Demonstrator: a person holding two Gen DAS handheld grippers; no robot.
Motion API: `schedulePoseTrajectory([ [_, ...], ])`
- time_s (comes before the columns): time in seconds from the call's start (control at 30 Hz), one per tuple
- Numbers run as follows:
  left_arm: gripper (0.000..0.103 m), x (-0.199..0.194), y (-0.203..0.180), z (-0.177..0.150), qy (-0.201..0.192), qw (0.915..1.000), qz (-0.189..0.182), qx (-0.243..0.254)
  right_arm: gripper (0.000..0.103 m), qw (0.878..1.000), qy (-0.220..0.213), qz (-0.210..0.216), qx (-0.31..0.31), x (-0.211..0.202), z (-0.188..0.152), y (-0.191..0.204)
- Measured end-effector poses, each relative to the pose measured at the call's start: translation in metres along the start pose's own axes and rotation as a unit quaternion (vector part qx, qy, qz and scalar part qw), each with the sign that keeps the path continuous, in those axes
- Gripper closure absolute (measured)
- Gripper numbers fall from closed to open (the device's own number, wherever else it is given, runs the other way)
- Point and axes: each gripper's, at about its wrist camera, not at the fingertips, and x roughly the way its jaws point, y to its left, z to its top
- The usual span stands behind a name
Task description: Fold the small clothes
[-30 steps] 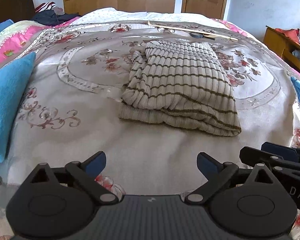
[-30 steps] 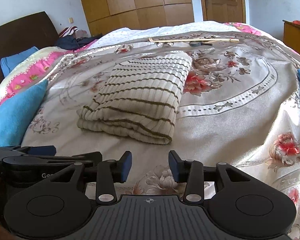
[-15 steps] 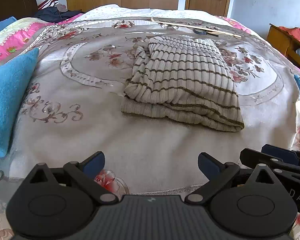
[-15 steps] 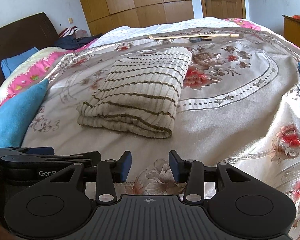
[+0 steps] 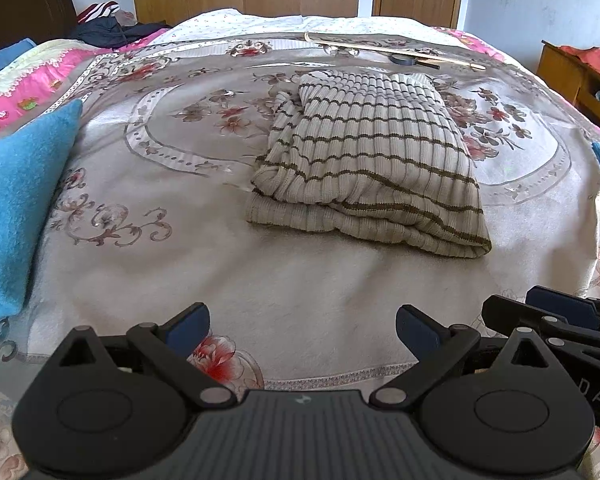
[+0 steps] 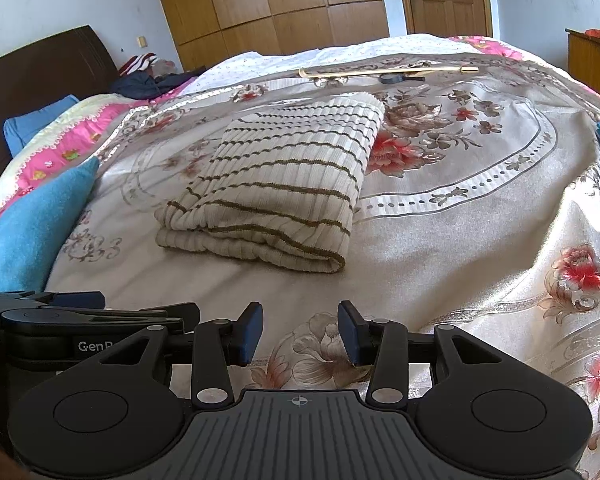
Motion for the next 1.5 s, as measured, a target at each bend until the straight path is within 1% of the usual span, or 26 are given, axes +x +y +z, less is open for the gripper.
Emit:
schedulePoseTrajectory([
  [1.5,0.0,-0.0049,-0.0063,-0.0029,0.002,0.9997,0.019,0.014,0.062,1.0,0.007,0.002,0.003,0.0004,-0.003,-0.0037],
])
